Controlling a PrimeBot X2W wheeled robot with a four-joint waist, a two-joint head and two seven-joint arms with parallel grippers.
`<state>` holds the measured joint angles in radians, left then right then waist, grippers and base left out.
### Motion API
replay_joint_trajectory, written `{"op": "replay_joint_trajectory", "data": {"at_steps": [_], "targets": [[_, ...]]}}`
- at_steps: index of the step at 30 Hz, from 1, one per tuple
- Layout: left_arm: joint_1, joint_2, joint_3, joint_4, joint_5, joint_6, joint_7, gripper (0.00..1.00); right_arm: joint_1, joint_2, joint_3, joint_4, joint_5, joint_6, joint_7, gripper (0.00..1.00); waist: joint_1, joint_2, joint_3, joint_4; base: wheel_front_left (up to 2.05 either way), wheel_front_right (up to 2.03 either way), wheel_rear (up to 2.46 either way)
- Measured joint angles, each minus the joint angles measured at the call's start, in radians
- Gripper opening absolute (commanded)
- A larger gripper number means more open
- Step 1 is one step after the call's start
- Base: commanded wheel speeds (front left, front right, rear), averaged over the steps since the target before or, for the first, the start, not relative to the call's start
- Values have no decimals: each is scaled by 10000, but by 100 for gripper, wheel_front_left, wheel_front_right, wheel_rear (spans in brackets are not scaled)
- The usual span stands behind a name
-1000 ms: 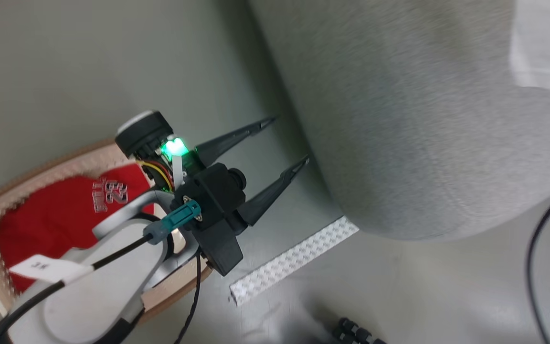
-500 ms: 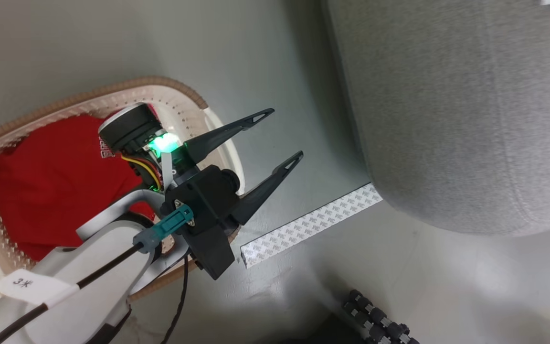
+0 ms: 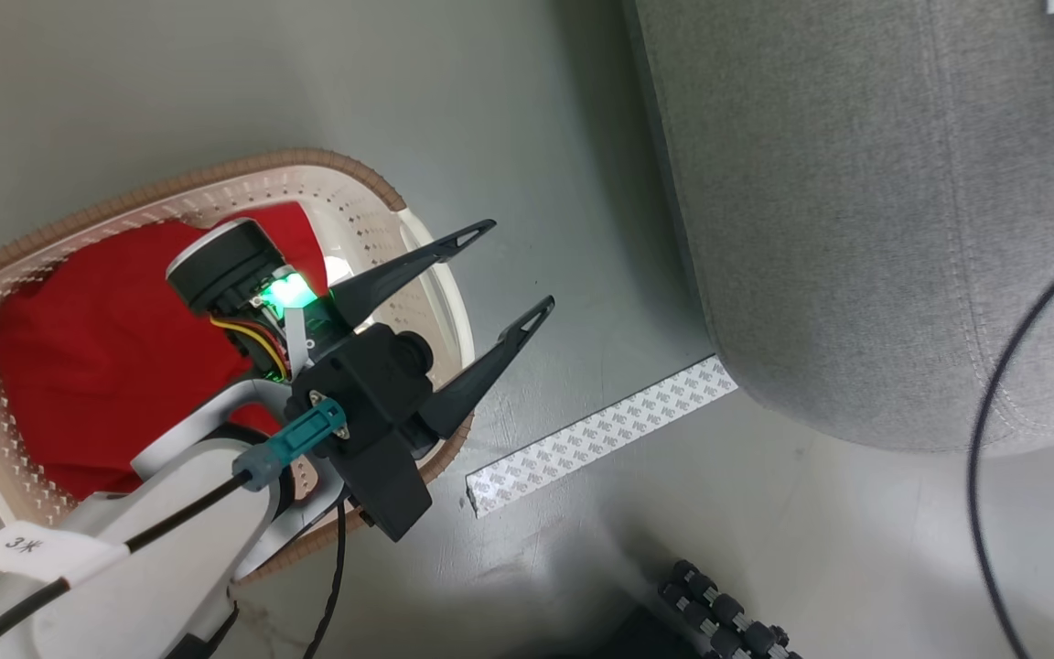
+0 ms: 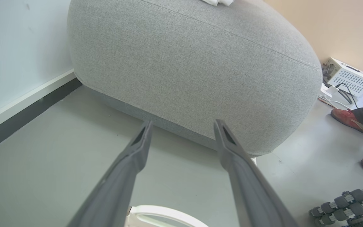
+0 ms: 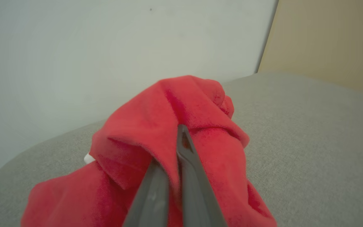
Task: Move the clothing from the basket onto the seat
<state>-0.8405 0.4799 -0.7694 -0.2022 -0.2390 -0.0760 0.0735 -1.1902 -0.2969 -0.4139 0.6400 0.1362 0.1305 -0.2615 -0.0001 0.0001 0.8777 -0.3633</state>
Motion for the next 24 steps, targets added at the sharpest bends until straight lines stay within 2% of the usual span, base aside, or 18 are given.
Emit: {"op": "replay_joint_trajectory", "data": {"at_steps": [5,6,7,10,16,24], "targets": [[99,8,35,136,-79,134,-173,100,200,251,19,788,-545,2,0,0,0,0,-255,-14,0,0,0],[184,0,63,203,-127,176,-236,100,283,276,10,848,-713,2,0,34,0,0,-325,-17,0,0,0],[241,-2,69,290,-171,211,-268,100,372,334,-50,861,-861,2,0,100,0,0,-398,-19,0,0,0],[360,-38,157,460,-291,339,-468,100,752,640,-242,631,-1160,2,0,100,0,0,-649,-19,0,0,0],[732,-222,334,1081,-644,621,-1068,100,1964,1300,-33,-748,-1522,2,2,100,0,-1,-1290,53,0,0,0],[1484,-786,757,2506,-1093,1317,-2355,100,4320,2138,1277,-2061,-1310,2,0,100,-1,-1,-2475,369,0,0,0]]}}
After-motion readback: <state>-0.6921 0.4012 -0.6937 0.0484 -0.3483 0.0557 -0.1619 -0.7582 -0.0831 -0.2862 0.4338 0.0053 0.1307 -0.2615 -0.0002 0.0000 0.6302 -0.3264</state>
